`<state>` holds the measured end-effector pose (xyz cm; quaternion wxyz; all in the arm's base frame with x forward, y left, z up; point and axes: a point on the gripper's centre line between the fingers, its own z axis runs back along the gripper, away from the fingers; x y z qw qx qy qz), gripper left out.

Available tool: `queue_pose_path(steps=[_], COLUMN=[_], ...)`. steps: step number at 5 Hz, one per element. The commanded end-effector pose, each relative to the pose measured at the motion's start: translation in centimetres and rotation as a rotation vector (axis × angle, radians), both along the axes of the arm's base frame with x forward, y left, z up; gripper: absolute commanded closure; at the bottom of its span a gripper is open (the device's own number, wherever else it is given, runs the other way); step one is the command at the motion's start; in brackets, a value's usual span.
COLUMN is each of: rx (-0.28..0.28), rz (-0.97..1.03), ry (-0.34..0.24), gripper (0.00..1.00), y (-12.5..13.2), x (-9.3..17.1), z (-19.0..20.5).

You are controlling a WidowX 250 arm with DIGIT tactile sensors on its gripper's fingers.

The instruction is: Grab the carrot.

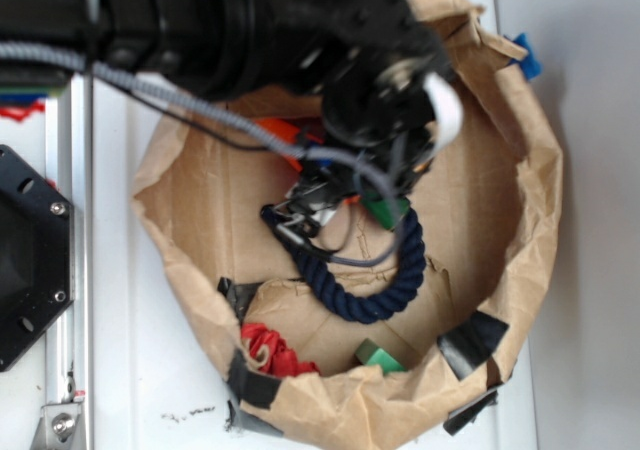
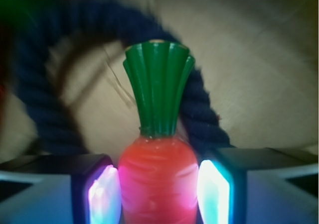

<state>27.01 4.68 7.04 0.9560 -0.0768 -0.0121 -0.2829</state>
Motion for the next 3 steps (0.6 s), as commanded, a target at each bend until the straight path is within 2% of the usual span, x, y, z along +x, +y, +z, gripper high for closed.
queue_pose_path(steps=[1,2,3], rx=[0.136,0.182,0.169], rz=[0.393,0.503,0.587], ry=[-0.166,-0.203,-0.178], gripper=[1.00,1.00,1.00], y=[-0.7,-1.2,-1.1], x=[-0.1,-0.4,-0.4], z=[6.5,7.8,9.5])
